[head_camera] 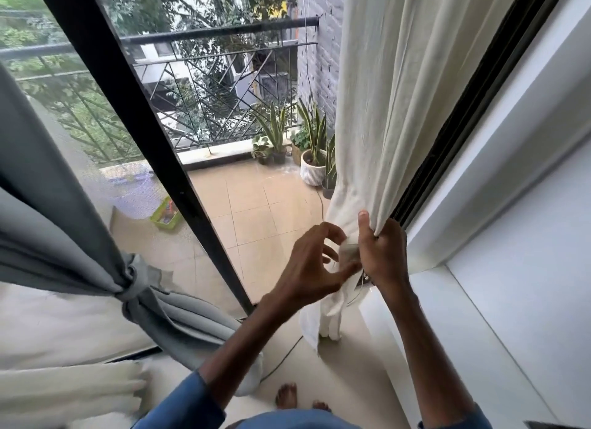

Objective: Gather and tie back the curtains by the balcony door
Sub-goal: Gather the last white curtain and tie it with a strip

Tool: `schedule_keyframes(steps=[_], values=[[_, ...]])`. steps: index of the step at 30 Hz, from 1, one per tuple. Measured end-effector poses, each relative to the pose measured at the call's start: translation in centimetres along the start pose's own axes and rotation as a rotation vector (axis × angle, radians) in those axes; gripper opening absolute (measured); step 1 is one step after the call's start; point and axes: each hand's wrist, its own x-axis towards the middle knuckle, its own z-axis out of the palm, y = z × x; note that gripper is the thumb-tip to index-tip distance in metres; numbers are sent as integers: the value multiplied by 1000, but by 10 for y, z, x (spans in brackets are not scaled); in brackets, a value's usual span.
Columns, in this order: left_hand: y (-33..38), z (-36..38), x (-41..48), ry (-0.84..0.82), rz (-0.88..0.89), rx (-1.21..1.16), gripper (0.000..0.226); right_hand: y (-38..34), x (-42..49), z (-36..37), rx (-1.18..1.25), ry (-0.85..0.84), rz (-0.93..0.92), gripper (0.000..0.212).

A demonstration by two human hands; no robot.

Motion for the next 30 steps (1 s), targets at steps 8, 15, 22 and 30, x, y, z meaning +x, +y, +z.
schedule_keyframes(steps=[8,15,22,30], values=[[11,16,-5,171,-87,-94,31,-7,-3,-10,78,-56,79,41],[17,0,-4,155,-237,-140,18,-2,-3,-10,57,-68,53,40],[33,-9,-8,-42,-168,0,19,1,-4,-17,81,-106,90,48],[44,-14,27,-74,-171,-13,41,14,-13,-13,45,-191,-19,39]])
